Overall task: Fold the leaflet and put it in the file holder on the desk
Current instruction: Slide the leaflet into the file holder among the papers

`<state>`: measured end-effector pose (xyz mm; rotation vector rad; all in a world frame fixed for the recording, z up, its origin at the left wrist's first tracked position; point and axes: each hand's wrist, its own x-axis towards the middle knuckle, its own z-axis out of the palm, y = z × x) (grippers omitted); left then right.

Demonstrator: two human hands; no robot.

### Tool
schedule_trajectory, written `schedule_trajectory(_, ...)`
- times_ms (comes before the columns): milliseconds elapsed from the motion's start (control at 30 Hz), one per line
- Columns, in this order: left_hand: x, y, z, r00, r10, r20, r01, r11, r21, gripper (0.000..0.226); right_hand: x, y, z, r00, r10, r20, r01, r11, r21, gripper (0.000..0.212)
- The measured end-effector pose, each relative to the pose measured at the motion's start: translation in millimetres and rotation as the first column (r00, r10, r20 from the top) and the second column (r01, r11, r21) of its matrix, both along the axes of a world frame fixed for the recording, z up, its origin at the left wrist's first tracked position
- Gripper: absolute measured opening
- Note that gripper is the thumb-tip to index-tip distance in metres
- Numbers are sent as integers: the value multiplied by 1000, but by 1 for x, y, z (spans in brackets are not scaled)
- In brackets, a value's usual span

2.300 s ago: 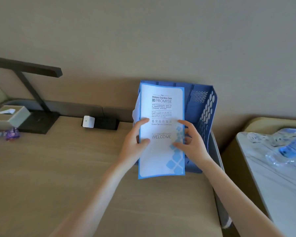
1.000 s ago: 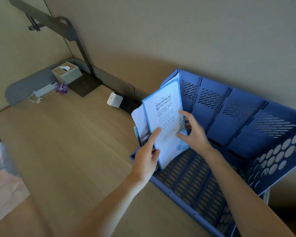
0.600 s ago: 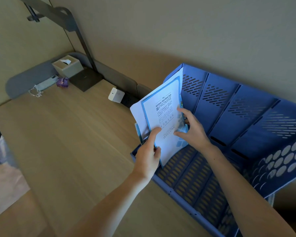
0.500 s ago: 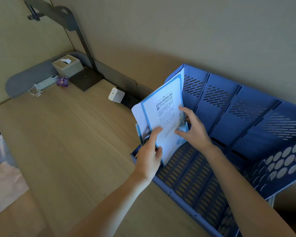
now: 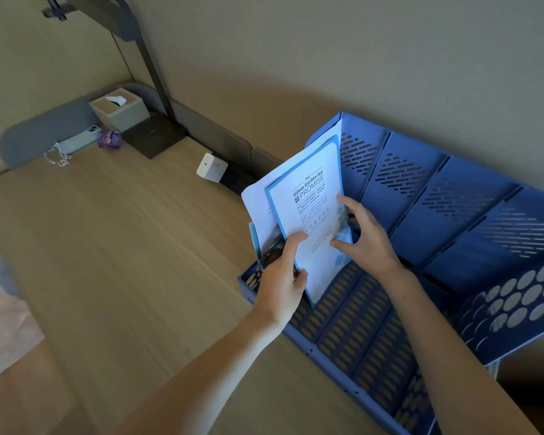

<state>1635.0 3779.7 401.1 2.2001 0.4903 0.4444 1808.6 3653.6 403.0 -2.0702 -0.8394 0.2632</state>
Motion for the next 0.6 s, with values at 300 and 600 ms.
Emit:
schedule_trajectory(300, -1, 2, 0, 1000, -29, 8, 29, 999, -37, 65, -3, 3, 1, 1000, -15, -6, 15, 1000, -27, 98)
schedule_trajectory(600, -15, 5, 19, 989, -125, -76, 132, 987, 90, 67, -13, -3, 12, 998, -60, 9, 61, 996, -68, 99)
